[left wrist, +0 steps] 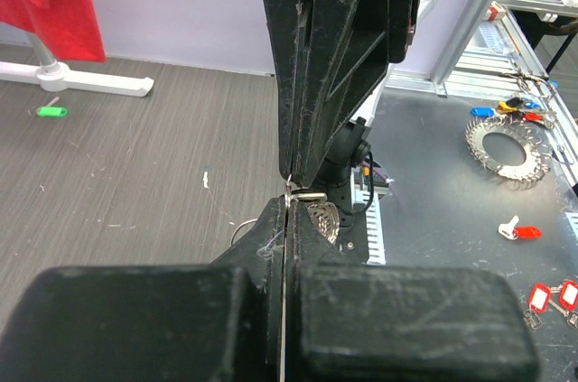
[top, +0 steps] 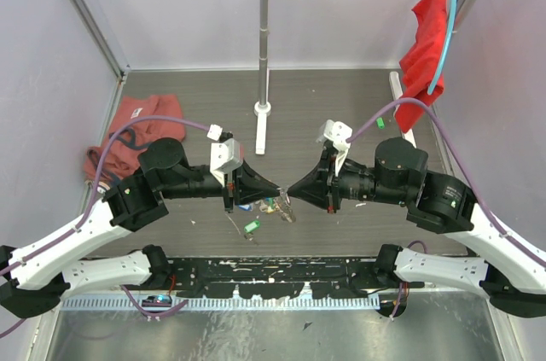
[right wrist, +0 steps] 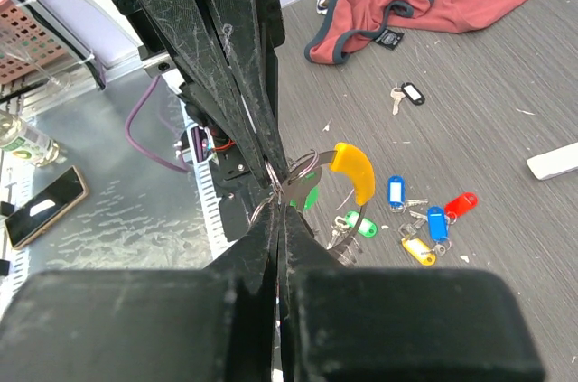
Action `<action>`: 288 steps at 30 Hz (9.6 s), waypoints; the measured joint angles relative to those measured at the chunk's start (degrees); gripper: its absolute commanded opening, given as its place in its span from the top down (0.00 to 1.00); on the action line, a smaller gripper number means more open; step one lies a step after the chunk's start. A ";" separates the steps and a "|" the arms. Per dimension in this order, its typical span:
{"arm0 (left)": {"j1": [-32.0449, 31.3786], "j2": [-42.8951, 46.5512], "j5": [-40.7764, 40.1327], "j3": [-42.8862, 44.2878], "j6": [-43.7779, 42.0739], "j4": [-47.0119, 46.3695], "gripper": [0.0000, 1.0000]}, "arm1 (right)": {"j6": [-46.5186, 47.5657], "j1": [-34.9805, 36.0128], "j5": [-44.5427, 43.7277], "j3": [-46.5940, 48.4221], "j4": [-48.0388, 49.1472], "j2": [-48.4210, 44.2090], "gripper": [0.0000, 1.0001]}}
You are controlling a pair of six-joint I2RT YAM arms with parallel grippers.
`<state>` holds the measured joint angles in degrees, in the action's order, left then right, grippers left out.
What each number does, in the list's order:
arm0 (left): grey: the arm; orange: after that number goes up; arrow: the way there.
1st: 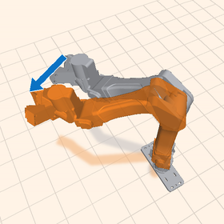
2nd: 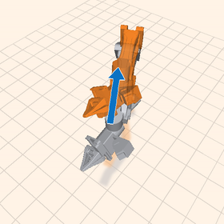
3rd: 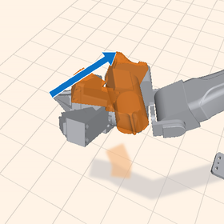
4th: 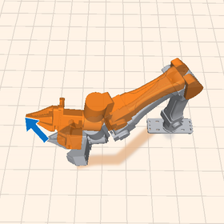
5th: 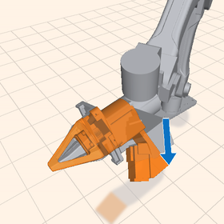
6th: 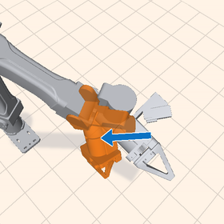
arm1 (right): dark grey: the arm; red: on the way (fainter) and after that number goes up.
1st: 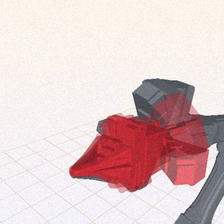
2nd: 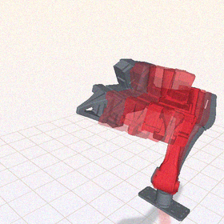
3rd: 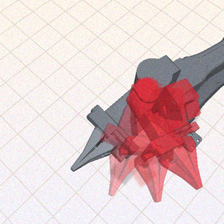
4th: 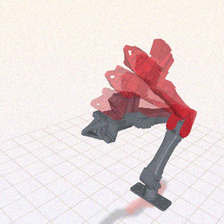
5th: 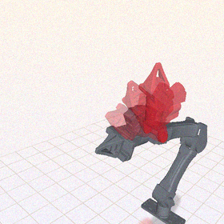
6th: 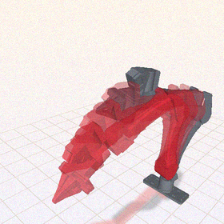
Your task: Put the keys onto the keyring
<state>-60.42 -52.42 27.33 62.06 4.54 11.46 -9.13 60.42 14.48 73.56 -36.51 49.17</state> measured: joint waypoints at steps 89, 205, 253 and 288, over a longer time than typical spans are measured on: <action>0.11 3.72 -1.77 -9.03 10.82 -18.34 1.00 | 8.07 0.22 0.92 -3.89 5.22 -5.77 0.55; 0.11 1.36 -1.92 -10.67 13.42 -23.98 1.00 | 7.93 0.22 -0.26 -5.33 3.45 -4.44 0.99; 0.37 -15.39 -14.91 -8.90 8.07 -11.89 1.00 | -0.48 0.22 -31.06 -10.43 5.20 -17.25 0.00; 6.88 -63.91 -17.84 31.54 0.07 8.96 0.21 | -10.32 0.22 -44.35 -11.61 -0.50 -17.18 0.00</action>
<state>-53.54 -116.33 9.50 93.60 4.60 20.43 -19.44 60.64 -29.87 61.95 -37.01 31.99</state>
